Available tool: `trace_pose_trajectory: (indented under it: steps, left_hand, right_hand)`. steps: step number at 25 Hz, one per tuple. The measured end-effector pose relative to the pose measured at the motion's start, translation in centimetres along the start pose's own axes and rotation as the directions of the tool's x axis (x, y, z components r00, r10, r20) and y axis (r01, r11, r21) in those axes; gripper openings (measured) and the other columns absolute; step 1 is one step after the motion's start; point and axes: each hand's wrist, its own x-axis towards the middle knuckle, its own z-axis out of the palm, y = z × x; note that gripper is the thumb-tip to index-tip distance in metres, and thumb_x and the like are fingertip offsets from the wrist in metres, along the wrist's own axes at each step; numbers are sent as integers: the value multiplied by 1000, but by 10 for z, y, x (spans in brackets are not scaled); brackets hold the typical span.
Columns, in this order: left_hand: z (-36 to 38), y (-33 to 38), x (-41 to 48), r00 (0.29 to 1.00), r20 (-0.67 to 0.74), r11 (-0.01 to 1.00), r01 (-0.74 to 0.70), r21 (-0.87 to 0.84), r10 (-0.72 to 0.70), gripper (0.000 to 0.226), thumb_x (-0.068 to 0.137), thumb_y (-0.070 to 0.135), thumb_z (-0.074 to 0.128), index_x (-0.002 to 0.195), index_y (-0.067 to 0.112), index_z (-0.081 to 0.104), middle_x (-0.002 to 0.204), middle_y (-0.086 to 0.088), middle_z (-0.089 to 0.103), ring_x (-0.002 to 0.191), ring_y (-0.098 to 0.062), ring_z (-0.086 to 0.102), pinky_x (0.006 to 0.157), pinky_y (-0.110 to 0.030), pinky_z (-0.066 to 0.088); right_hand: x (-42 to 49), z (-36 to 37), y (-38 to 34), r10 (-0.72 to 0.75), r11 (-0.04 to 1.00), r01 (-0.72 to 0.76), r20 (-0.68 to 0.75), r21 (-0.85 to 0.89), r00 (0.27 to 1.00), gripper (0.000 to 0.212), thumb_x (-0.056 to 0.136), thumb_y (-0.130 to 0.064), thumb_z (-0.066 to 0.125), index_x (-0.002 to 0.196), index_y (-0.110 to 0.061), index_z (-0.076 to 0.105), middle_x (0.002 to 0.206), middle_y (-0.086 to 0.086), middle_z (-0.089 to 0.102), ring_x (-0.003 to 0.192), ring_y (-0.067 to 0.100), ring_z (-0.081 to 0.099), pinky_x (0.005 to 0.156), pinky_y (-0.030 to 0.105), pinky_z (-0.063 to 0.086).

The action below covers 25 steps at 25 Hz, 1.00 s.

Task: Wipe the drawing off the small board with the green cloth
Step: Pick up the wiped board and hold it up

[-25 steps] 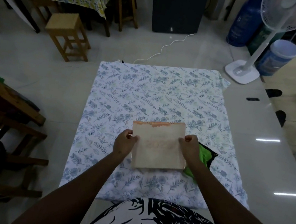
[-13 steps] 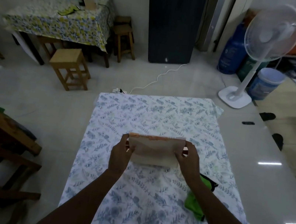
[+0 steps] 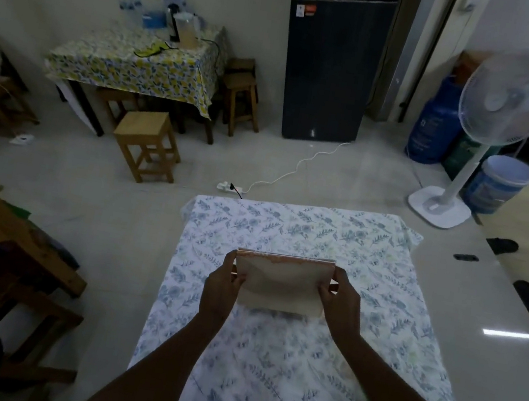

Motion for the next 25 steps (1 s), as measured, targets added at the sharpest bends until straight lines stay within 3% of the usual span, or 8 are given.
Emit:
trace_pose_trajectory:
  steps: [6, 9, 13, 18, 22, 25]
  left_hand:
    - [-55, -15, 84, 998, -55, 998, 40, 52, -37, 61, 88, 11, 67, 142, 20, 40, 111, -12, 74, 98, -27, 72, 83, -37, 58]
    - [-72, -32, 113, 996, -65, 993, 72, 89, -66, 60, 89, 14, 66, 143, 19, 40, 113, -12, 73, 101, -30, 70, 87, -42, 57]
    - [-77, -58, 132, 991, -62, 991, 125, 51, -121, 58, 90, 14, 63, 143, 20, 39, 112, -13, 73, 103, -30, 69, 89, -44, 57]
    - [-72, -74, 140, 993, -47, 991, 114, 75, -110, 56, 91, 13, 63, 142, 17, 41, 111, -12, 72, 100, -28, 70, 87, -42, 57]
    - [-74, -72, 141, 991, -36, 991, 132, 39, -130, 50, 91, 15, 60, 138, 19, 44, 114, -9, 71, 101, -24, 70, 87, -38, 57]
    - [-79, -64, 130, 992, -72, 993, 108, 51, -104, 55, 93, 23, 62, 143, 13, 41, 138, -8, 58, 127, -25, 57, 106, -39, 47]
  right_hand:
    - [66, 70, -61, -32, 999, 32, 11, -13, 999, 19, 89, -7, 66, 107, -11, 61, 101, 8, 74, 84, 23, 72, 69, 40, 61]
    - [89, 102, -77, -28, 998, 30, 39, -53, 999, 16, 88, -9, 67, 102, -10, 60, 105, 10, 74, 83, 23, 74, 69, 34, 59]
    - [108, 134, -82, -19, 992, 29, 86, -121, 996, 19, 87, -9, 67, 104, -10, 60, 109, 10, 74, 78, 18, 72, 54, 15, 45]
    - [111, 151, -73, 5, 988, 10, 94, -156, 996, 21, 87, -10, 68, 106, -9, 59, 110, 11, 74, 83, 22, 74, 54, 18, 44]
    - [114, 150, -73, 13, 985, 11, 142, -169, 990, 26, 86, -11, 71, 109, -10, 59, 111, 10, 71, 88, 22, 70, 66, 25, 50]
    - [109, 135, -73, -57, 966, 99, 177, -237, 983, 44, 84, -17, 75, 123, -6, 57, 123, 11, 63, 114, 26, 60, 92, 33, 49]
